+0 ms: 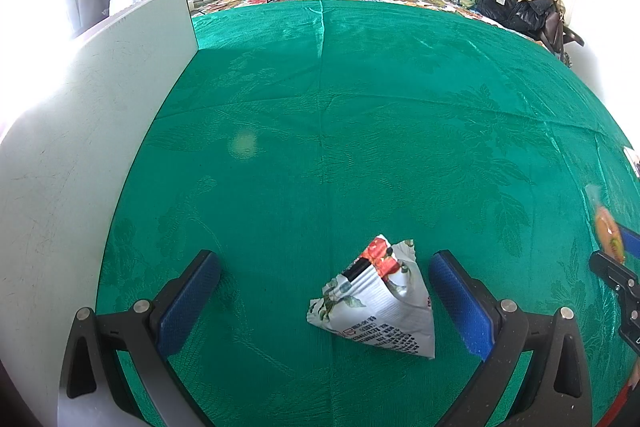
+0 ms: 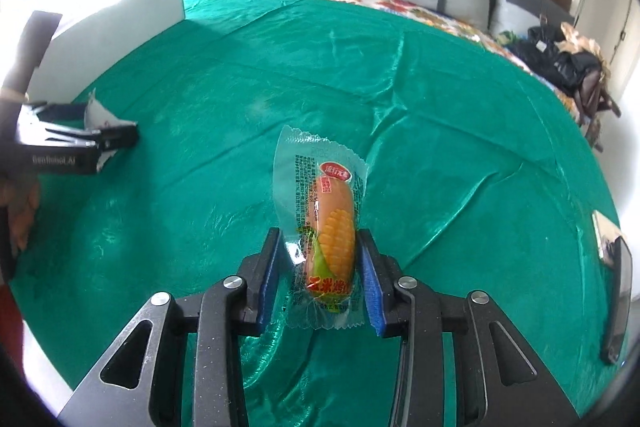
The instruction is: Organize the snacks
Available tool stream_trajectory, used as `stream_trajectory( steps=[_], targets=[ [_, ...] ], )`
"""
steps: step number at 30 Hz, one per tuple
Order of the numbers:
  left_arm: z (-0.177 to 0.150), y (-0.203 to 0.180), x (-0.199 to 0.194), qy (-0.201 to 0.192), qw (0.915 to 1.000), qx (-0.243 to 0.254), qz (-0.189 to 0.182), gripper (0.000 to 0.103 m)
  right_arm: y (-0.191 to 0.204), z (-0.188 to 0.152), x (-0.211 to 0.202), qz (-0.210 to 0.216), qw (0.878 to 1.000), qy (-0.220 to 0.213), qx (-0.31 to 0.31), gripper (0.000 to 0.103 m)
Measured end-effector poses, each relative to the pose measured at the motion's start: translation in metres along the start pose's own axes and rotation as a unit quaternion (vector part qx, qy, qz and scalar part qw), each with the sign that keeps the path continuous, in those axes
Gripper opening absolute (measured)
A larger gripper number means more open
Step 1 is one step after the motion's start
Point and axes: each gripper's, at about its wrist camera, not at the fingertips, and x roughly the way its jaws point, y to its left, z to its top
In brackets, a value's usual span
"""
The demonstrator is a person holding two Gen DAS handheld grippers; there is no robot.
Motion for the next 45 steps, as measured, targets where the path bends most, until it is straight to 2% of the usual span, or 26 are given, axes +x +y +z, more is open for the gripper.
stream_trajectory(
  steps=[3,5,8,11,45],
  targets=[
    [0.0,0.0,0.0,0.0,1.0,0.0,0.0,0.103,-0.003,-0.002,0.002,-0.008,1.0,-0.01,0.01,0.052],
    [0.0,0.0,0.0,0.0,1.0,0.0,0.0,0.103,-0.005,-0.005,0.003,-0.02,0.999,-0.014,0.026,0.067],
    [0.0,0.0,0.0,0.0,1.0,0.0,0.0,0.103,-0.015,-0.007,0.006,-0.013,0.998,-0.004,0.059,0.079],
    [0.0,0.0,0.0,0.0,1.0,0.0,0.0,0.103,-0.024,-0.009,0.009,0.002,0.996,0.005,0.089,0.086],
    [-0.001,0.0,-0.001,0.0,1.0,0.0,0.0,0.103,-0.019,-0.011,0.004,-0.003,0.996,0.005,0.087,0.087]
  ],
)
